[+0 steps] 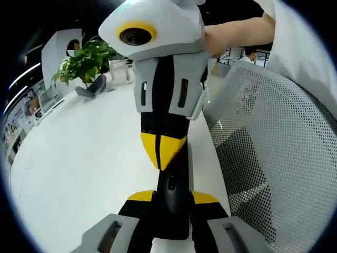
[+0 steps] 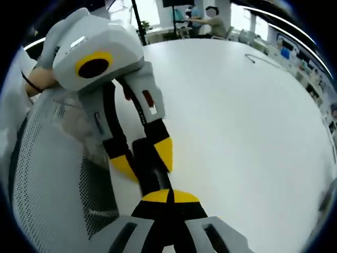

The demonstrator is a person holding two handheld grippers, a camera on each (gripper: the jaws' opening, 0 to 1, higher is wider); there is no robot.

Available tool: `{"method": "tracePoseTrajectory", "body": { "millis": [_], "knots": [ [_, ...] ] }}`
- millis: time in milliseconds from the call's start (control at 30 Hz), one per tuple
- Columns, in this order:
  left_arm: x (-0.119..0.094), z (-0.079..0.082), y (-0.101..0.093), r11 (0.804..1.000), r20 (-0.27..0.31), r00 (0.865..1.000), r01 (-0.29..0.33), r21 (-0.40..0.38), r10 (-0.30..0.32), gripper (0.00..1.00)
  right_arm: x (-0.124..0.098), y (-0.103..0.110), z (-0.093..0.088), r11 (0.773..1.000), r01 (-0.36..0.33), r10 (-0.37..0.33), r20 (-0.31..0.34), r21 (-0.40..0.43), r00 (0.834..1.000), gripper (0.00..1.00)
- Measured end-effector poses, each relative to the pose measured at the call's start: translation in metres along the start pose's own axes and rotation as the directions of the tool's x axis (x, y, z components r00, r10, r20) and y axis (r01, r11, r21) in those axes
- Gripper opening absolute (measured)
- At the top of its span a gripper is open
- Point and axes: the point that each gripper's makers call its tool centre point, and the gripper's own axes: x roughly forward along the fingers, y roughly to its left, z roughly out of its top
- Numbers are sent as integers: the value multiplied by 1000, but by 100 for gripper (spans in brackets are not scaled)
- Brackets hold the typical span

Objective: Press the specified remote control buttons in sequence, fully releasing each button before pressing the next.

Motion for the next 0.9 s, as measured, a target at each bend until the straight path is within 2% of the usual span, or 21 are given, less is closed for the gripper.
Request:
{"method": "tracePoseTrajectory", "body": {
  "millis": [167, 333, 533, 633, 833, 900],
  "knots": [
    [0, 0, 0, 1000, -1, 1000, 1, 2, -1, 24, -1, 12, 5, 1000, -16, 16, 25, -25, 1000, 0],
    [0, 1, 0, 1000, 0, 1000, 1, 1, -1, 24, 2, 13, 9, 999, -22, 23, 25, -47, 999, 0],
    [1, 1, -1, 1000, 0, 1000, 5, -2, -5, 24, 4, 15, 7, 993, -12, 10, -18, -118, 1000, 0],
    [1, 1, -1, 1000, 2, 1000, 7, -8, -7, 24, 5, 16, 6, 983, 7, -15, -43, -185, 999, 0],
    [0, 2, 0, 996, 24, 1000, 20, -82, -18, 25, 6, 17, 6, 964, 32, -51, -66, -263, 996, 0],
    [0, 1, 0, 998, 22, 1000, 21, -67, -20, 25, 6, 17, 5, 960, 36, -57, -68, -277, 996, 0]
  ]
}}
